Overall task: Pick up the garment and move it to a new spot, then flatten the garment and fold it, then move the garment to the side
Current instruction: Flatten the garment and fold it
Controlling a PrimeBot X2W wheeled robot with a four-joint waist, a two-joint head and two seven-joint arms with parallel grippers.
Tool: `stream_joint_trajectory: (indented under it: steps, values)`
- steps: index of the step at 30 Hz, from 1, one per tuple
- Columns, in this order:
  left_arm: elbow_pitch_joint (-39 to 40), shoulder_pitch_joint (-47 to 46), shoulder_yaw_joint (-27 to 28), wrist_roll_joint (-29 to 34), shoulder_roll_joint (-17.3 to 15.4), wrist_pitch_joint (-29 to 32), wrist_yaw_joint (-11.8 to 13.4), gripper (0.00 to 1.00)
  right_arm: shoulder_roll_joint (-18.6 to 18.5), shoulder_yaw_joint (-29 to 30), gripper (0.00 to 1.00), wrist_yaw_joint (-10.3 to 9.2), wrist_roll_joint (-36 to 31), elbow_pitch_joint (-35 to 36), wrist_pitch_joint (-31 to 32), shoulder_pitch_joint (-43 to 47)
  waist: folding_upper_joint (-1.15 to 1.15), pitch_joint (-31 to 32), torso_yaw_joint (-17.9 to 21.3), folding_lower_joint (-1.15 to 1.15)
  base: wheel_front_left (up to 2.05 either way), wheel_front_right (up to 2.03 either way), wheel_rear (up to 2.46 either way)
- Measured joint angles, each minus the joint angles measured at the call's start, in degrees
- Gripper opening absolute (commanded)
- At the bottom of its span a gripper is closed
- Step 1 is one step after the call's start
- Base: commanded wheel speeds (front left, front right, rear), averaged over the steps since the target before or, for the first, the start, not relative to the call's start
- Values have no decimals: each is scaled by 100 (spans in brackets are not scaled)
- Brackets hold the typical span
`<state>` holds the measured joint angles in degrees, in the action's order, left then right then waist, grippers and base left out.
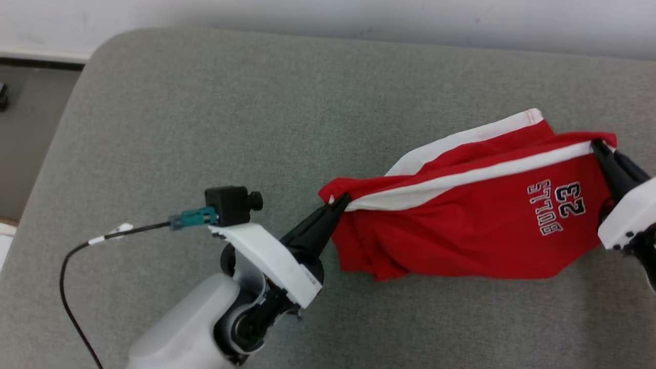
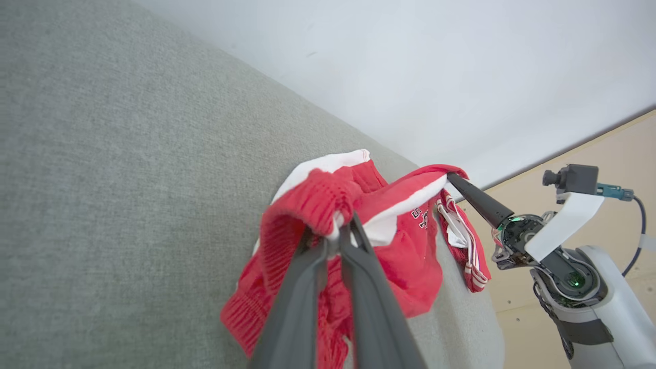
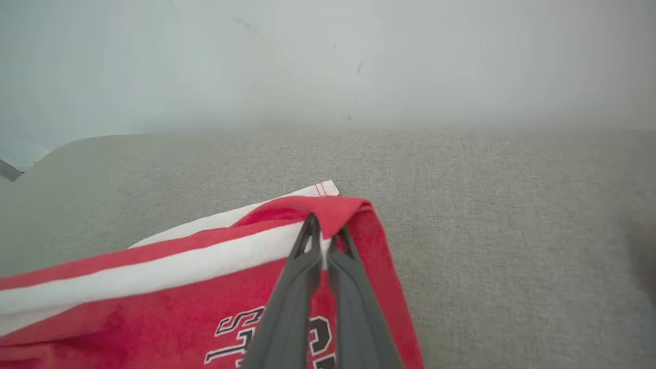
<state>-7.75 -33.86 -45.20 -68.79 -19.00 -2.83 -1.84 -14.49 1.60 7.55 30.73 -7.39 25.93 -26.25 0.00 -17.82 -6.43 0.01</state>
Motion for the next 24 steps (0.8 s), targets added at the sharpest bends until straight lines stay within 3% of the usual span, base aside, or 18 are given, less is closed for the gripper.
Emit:
stream_joint_trajectory:
  steps: [7,15,16,17,18,19,24]
  values:
    - [-695,-601,-13,-98,432,205,-177,0,24,-131,0,0,-376,-569,199,-843,0,-537,-319,0,0,0,0]
    - [-1120,-783,-36,-97,603,166,-285,0,-14,-247,0,0,-411,-762,170,-1068,0,-709,-450,0,0,0,0]
    - [-1141,-793,-25,-101,625,160,-319,12,-21,-247,16,0,-412,-778,145,-1079,0,-708,-451,0,0,0,0]
    - [-1167,-794,-29,-107,643,131,-320,33,-22,-249,42,0,-412,-791,120,-1087,0,-706,-452,0,0,0,0]
    - [-1189,-793,-36,-103,644,118,-320,55,-21,-246,96,0,-412,-805,100,-1093,0,-703,-453,0,0,0,0]
    - [-1205,-793,-44,-80,642,75,-320,100,-24,-241,100,0,-414,-811,46,-1093,0,-700,-453,0,0,0,0]
    - [-1290,-744,-118,112,595,-65,-94,100,-43,-187,100,0,-436,-815,-266,-1090,0,-645,-443,0,0,0,0]
